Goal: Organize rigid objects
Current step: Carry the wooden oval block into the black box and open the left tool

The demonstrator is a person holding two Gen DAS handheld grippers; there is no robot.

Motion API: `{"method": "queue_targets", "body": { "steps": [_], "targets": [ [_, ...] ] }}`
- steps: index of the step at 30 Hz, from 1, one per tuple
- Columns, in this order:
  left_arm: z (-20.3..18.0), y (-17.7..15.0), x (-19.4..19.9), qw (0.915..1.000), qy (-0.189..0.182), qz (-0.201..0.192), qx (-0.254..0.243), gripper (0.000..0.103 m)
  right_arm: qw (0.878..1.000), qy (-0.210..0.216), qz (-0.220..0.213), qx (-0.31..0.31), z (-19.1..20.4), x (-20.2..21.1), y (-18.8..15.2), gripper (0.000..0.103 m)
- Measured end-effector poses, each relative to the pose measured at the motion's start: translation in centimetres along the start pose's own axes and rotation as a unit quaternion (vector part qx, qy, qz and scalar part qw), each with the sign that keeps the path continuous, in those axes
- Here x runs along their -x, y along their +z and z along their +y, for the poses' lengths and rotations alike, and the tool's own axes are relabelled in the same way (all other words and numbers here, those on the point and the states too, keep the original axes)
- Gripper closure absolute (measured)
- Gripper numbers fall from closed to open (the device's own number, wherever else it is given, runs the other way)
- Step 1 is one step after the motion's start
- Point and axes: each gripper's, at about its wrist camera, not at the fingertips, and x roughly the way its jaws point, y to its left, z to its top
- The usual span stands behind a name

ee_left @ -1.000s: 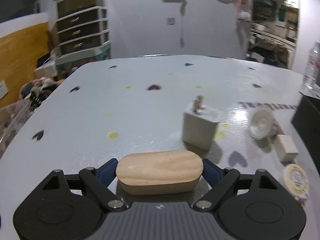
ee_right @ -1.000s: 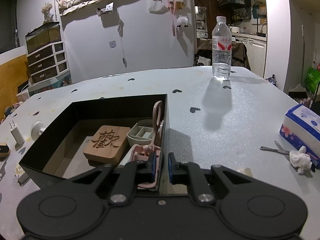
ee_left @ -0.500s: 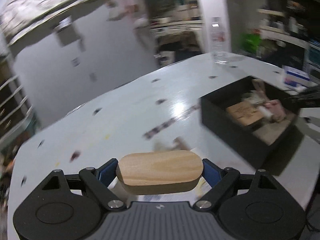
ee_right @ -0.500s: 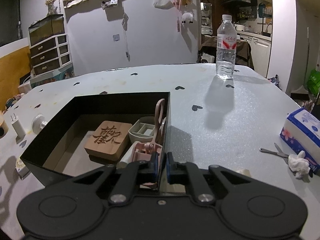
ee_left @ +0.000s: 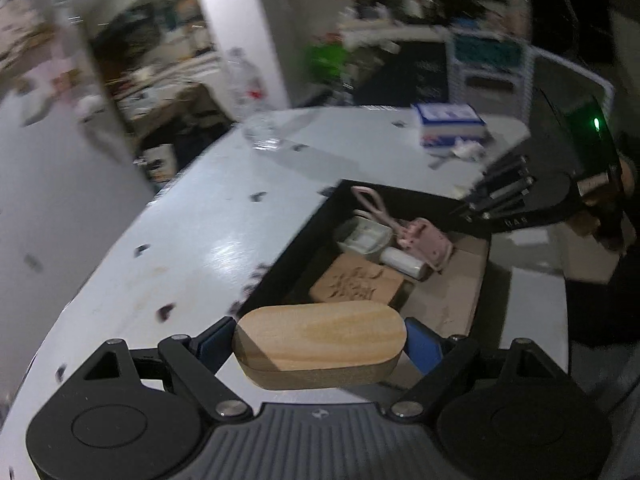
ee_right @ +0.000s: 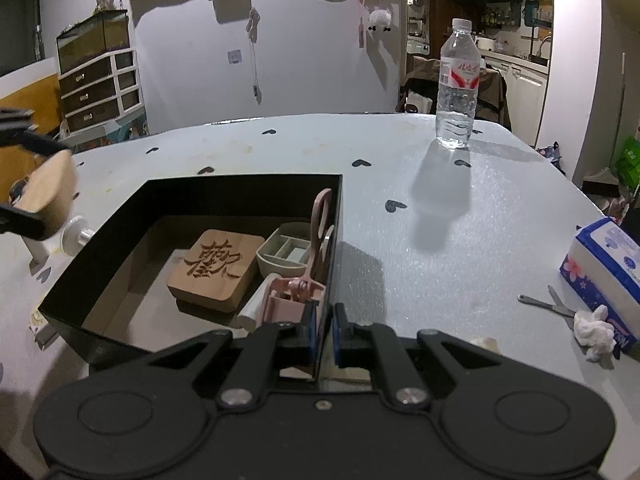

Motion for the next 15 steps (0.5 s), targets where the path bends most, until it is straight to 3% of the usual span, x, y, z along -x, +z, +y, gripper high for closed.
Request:
{"method": "queue_targets", "body": {
  "steps": [5, 10, 15],
  "targets": [
    [-0.2, 1.7, -3.5, 0.9961, -0.044, 0.040, -0.065, 0.015, 1.000, -0.002, 0.009, 0.006, 0.1, 0.0, 0.2, 0.095],
    [-0.7, 1.8, -6.7, 0.9840, -0.074, 0.086, -0.137, 0.015, 1.000, -0.003, 0.014, -0.001, 0.1, 0.0, 0.2, 0.095],
    [-0.5, 2.1, -8.7, 0.9752, -0.090, 0.106, -0.173, 0.015, 1.000, -0.005, 0.019, -0.008, 0.1, -0.1, 0.3, 0.096]
  ]
}}
